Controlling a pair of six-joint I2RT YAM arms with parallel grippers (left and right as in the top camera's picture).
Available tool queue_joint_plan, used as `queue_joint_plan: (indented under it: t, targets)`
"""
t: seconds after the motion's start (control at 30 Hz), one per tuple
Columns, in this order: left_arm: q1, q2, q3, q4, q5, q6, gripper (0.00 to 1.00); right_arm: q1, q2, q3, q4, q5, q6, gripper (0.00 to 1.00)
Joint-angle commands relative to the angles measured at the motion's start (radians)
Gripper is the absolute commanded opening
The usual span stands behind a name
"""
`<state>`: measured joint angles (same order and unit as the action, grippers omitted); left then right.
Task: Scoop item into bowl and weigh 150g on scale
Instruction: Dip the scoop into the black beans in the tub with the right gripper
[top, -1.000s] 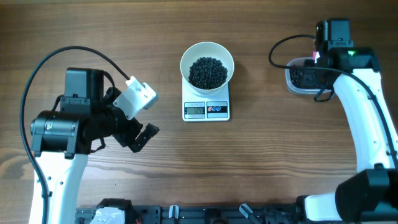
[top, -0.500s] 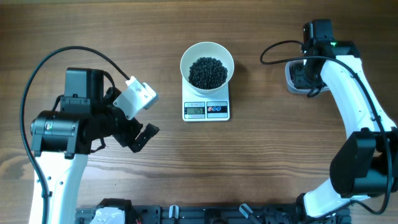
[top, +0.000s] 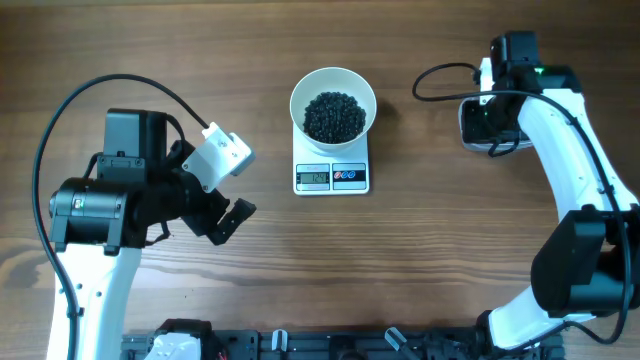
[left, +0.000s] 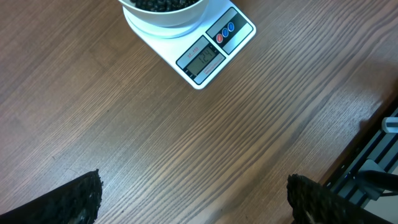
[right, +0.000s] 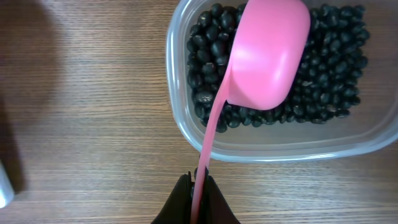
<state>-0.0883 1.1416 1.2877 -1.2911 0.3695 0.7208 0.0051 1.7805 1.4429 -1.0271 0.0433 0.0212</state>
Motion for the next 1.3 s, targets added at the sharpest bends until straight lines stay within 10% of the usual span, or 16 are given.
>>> queue_joint_plan:
  t: [0.0,1.27]
  targets:
    - [0.008,-0.009,0.006,0.0,0.023,-0.003,1.0,-0.019,-0.034,0.023,0.006,-0.116,0.024,0.04]
    - [0.008,-0.009,0.006,0.0,0.023,-0.002,1.0,-0.2,-0.06,-0.13,0.02,-0.451,0.172,0.04]
